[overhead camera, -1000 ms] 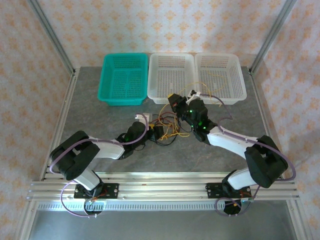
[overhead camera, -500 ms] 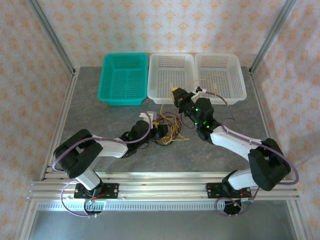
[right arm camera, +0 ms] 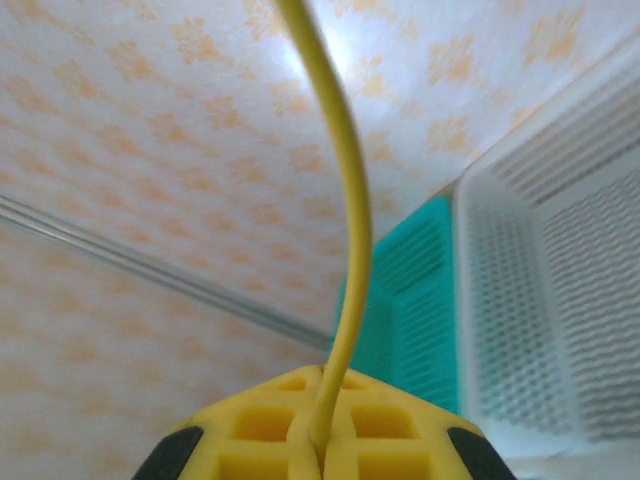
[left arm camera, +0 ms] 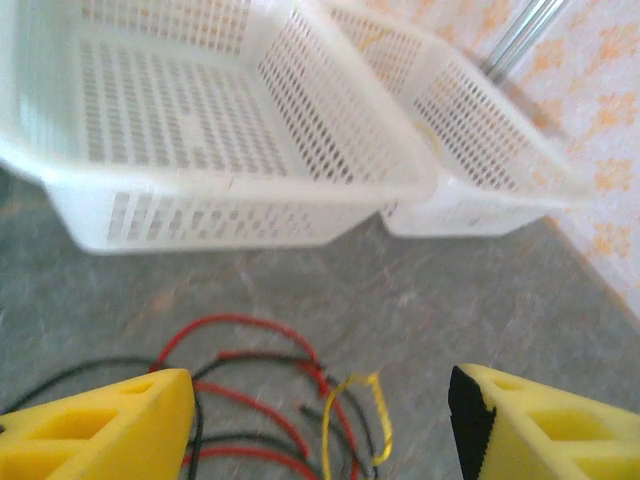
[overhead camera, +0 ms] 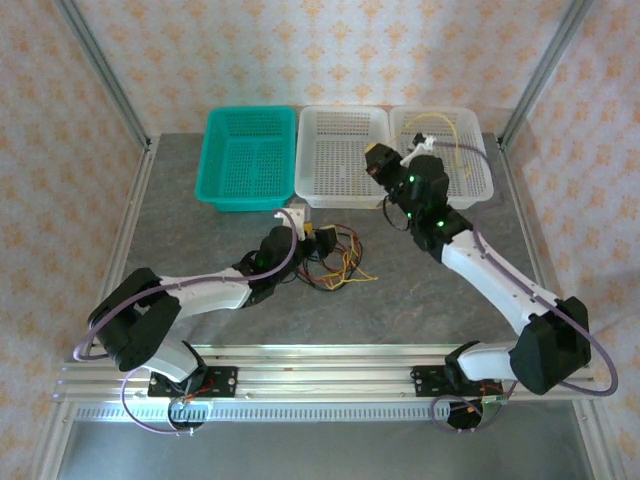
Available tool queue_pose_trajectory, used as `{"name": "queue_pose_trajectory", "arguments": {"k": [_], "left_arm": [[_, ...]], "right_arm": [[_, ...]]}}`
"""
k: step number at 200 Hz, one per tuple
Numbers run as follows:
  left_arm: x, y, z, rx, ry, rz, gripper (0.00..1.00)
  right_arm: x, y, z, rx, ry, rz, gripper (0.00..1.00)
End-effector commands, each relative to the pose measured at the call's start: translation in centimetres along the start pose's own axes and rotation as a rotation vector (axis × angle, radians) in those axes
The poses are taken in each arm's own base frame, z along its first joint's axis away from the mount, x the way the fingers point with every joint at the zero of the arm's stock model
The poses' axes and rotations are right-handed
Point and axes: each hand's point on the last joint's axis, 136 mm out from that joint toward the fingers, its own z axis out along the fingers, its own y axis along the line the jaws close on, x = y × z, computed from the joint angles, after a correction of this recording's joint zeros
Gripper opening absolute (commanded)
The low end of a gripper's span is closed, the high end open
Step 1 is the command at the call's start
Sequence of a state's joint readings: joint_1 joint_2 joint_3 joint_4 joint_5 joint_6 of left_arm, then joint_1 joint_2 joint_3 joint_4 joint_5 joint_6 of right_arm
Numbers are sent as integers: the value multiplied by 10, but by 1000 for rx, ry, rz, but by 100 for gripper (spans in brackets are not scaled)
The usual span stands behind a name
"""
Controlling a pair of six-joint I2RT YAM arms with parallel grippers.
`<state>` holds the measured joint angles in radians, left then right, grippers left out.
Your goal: Untangle the cables
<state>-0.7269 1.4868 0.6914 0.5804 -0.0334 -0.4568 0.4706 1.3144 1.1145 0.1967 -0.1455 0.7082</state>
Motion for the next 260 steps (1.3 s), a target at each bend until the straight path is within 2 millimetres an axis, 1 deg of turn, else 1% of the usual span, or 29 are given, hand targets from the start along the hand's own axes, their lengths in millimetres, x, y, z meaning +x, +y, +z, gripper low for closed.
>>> {"name": "queue_pose_trajectory", "arguments": {"k": [1, 28, 47, 75, 98, 132, 160, 178, 186, 189, 200, 202, 209, 210, 220, 224, 228, 238, 243, 253, 260], "left_arm": [[-23, -11, 0, -15, -22, 77, 70], [-42, -27, 11, 12, -42, 113, 70], [-56, -38, 22, 37, -54, 120, 70], [-73, -50, 39, 74, -69, 119, 70], [-80, -58, 56, 98, -62, 123, 70], [-81, -66, 80, 127, -43, 128, 70], [-78, -69, 99, 141, -20, 119, 70], [-75, -71, 106, 151, -7, 111, 70], [-74, -71, 107, 155, -4, 108, 70], [-74, -71, 107, 156, -4, 107, 70], [-71, -70, 109, 156, 3, 105, 70], [-71, -70, 109, 156, 3, 105, 70], [-70, -69, 110, 154, 7, 103, 70], [-69, -69, 110, 153, 9, 103, 70], [-67, -67, 110, 151, 14, 102, 70], [-66, -67, 110, 150, 15, 100, 70], [-65, -66, 109, 148, 18, 100, 70], [-63, -63, 109, 144, 22, 98, 70], [-62, -62, 108, 142, 23, 97, 70], [-60, -59, 107, 137, 25, 92, 70], [-60, -58, 106, 134, 25, 90, 70]], "right_arm": [[-12, -38, -1, 215, 60, -346, 0], [-39, -64, 5, 332, 103, -508, 0], [-51, -84, 15, 402, 147, -579, 0], [-67, -113, 34, 506, 195, -651, 0], [-82, -136, 48, 566, 207, -655, 0], [-107, -166, 70, 598, 218, -625, 0], [-122, -200, 91, 629, 239, -590, 0], [-124, -222, 106, 645, 272, -569, 0], [-122, -234, 113, 656, 294, -558, 0], [-123, -234, 116, 655, 294, -555, 0], [-122, -248, 125, 674, 312, -540, 0], [-124, -248, 127, 675, 308, -539, 0], [-120, -260, 133, 689, 324, -529, 0], [-121, -259, 133, 688, 323, -529, 0], [-118, -271, 140, 705, 341, -517, 0], [-118, -274, 142, 710, 346, -513, 4], [-115, -278, 144, 714, 358, -511, 10], [-112, -285, 146, 727, 371, -506, 32], [-111, -286, 146, 731, 373, -505, 41], [-112, -287, 145, 738, 369, -501, 54], [-112, -286, 144, 738, 365, -497, 61]]}}
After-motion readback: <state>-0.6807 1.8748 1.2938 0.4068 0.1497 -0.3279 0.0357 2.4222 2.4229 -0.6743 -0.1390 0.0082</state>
